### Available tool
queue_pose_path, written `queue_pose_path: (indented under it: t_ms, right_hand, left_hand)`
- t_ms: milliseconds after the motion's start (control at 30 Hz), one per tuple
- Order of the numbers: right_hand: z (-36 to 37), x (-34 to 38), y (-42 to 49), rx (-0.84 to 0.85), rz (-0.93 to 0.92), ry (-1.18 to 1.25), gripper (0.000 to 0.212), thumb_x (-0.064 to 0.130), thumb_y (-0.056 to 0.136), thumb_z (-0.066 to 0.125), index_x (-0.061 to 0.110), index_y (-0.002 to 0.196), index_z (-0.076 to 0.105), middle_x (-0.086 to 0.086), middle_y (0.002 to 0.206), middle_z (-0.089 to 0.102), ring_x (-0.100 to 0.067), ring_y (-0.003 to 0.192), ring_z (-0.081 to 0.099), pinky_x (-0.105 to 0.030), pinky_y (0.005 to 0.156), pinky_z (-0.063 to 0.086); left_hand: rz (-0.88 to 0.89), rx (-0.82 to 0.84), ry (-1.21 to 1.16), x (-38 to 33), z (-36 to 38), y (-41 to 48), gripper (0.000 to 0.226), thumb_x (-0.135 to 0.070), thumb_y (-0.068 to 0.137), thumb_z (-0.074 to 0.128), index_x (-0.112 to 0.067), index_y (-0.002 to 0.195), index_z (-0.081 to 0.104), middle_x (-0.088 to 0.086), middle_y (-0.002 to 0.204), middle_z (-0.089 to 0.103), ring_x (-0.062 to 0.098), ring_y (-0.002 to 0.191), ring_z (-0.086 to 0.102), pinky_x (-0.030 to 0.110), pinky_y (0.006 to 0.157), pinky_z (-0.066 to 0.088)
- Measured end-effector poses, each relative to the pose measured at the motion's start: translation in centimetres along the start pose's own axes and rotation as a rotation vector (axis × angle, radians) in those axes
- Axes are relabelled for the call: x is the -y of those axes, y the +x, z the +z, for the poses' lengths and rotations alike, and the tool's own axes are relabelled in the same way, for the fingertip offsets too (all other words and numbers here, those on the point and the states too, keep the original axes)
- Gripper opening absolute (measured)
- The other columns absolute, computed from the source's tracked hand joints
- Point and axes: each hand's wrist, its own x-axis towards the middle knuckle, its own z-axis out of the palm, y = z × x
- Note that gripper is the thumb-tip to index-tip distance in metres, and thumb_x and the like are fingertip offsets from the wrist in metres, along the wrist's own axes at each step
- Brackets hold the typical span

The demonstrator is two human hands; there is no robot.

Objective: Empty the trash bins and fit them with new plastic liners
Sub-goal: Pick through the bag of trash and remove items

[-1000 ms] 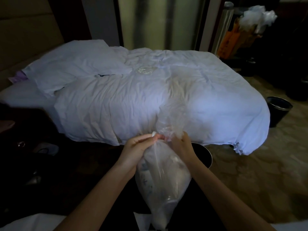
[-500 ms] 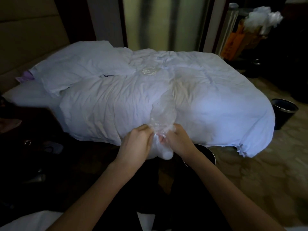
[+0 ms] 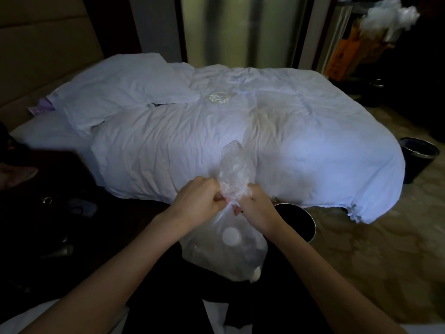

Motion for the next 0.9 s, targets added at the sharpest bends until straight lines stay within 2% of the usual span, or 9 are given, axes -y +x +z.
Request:
queue_pose_path:
  t_ms: [200,333,367,467,567,633,733,833,900]
  right_hand:
    - [0.5,-0.4,0.3,-0.046,0.006,0.061,0.031,-0.007,0.091,0.049,0.005,0.066,0.063,0.002,0.055,0.063,-0.011,0.059,0.062,-0.025,0.061,0.051]
    - [0.8,-0.3,0.6,-0.046,0.106,0.226,0.02,-0.004,0.096,0.048,-0.012,0.092,0.066,-0.018,0.085,0.068,-0.027,0.082,0.067,-0.044,0.077,0.056]
    - [0.7,-0.3,0.5,-0.026,0.118,0.265,0.019,-0.005,0.096,0.049,-0.01,0.094,0.067,-0.016,0.087,0.071,-0.026,0.084,0.069,-0.043,0.077,0.058]
    - [0.4,-0.2,0.3,0.037,0.136,0.331,0.027,-0.011,0.092,0.052,0.007,0.08,0.068,0.006,0.07,0.074,-0.006,0.071,0.071,-0.021,0.06,0.057]
    - [0.4,-0.8,0.4,0.062,0.229,0.368,0.022,-0.008,0.093,0.051,0.007,0.088,0.066,-0.007,0.082,0.071,-0.02,0.081,0.068,-0.031,0.069,0.06]
    - [0.5,-1.6,0.2,0.068,0.223,0.322,0.023,-0.007,0.092,0.054,0.009,0.089,0.07,-0.013,0.086,0.071,-0.026,0.085,0.066,-0.035,0.073,0.058]
    - [0.5,-2.1,-0.2,0.143,0.22,0.401,0.038,-0.003,0.09,0.058,0.019,0.066,0.078,0.002,0.068,0.072,-0.014,0.071,0.068,-0.02,0.058,0.052]
    - [0.5,-1.8,-0.4,0.188,0.23,0.396,0.035,0.011,0.09,0.063,0.029,0.064,0.077,0.008,0.067,0.072,0.0,0.066,0.066,-0.016,0.061,0.051]
    - [0.5,-2.4,-0.2,0.164,0.234,0.38,0.031,0.008,0.087,0.065,0.025,0.064,0.077,0.005,0.069,0.071,-0.006,0.07,0.066,-0.019,0.064,0.052]
  left_hand:
    - [0.022,-0.064,0.009,0.2,-0.3,-0.2,0.03,-0.033,0.085,0.069,-0.018,0.063,0.056,0.004,0.074,0.067,0.027,0.082,0.066,0.036,0.068,0.05]
    - [0.048,-0.14,-0.054,0.4,0.1,-0.5,0.046,-0.032,0.086,0.069,-0.024,0.058,0.034,-0.008,0.063,0.044,0.023,0.072,0.057,0.036,0.063,0.045]
    - [0.059,-0.143,-0.068,0.5,0.1,-0.6,0.045,-0.03,0.086,0.069,-0.025,0.058,0.034,-0.009,0.063,0.041,0.021,0.071,0.055,0.035,0.063,0.044]
    - [0.108,-0.109,-0.079,1.0,0.0,-0.9,0.028,-0.028,0.086,0.068,-0.027,0.068,0.046,-0.01,0.075,0.044,0.018,0.075,0.056,0.035,0.067,0.046]
    - [0.17,-0.042,-0.085,1.4,-0.3,-1.1,0.015,-0.029,0.086,0.069,-0.023,0.079,0.058,-0.012,0.09,0.045,0.01,0.074,0.055,0.032,0.07,0.047]
    - [0.249,0.022,-0.192,1.5,-0.5,-1.2,0.011,-0.022,0.085,0.073,-0.016,0.08,0.064,-0.01,0.086,0.051,-0.001,0.067,0.051,0.025,0.068,0.044]
    - [0.276,0.117,-0.341,1.1,-0.4,-1.8,0.01,-0.017,0.084,0.076,-0.015,0.079,0.067,-0.014,0.062,0.055,-0.004,0.054,0.049,0.011,0.055,0.034]
    - [0.248,0.246,-0.481,0.8,0.0,-2.5,0.014,-0.01,0.089,0.069,-0.016,0.079,0.062,-0.014,0.057,0.052,-0.003,0.048,0.041,0.013,0.05,0.029]
    - [0.211,0.283,-0.496,1.1,-0.1,-2.4,0.017,-0.009,0.092,0.064,-0.016,0.078,0.058,-0.011,0.06,0.049,-0.003,0.05,0.039,0.015,0.052,0.029]
